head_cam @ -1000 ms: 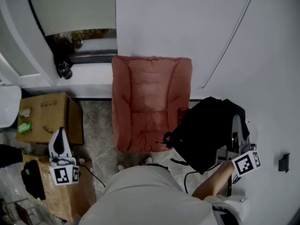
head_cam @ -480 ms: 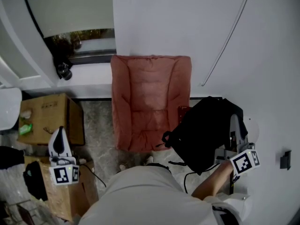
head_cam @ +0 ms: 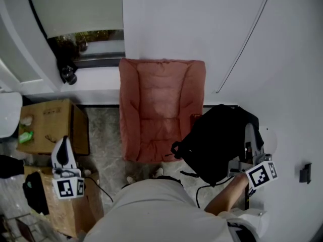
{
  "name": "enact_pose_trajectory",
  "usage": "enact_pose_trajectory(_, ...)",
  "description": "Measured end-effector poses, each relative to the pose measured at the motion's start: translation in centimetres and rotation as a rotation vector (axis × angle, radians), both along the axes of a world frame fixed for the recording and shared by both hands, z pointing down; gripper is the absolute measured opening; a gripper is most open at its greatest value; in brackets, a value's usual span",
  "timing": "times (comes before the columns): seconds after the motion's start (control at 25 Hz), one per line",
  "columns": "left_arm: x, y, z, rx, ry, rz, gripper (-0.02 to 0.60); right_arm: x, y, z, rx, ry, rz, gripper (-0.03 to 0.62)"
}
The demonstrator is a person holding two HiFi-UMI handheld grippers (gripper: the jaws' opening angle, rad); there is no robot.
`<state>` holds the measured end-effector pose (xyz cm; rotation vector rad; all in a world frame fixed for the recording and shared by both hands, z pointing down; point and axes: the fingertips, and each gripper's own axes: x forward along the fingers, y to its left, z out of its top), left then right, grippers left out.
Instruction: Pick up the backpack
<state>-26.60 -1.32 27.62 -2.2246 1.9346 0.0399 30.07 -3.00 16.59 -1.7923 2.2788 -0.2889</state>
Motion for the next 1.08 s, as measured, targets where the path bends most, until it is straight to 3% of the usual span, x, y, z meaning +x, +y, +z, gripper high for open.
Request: enact_pose_trajectory(1.08,0.3,2.1,-0.3,0.001,-0.034,-0.028,0.017,-1.3,-0.8,2.4,-0.061,-0.045,-0.074,0.029)
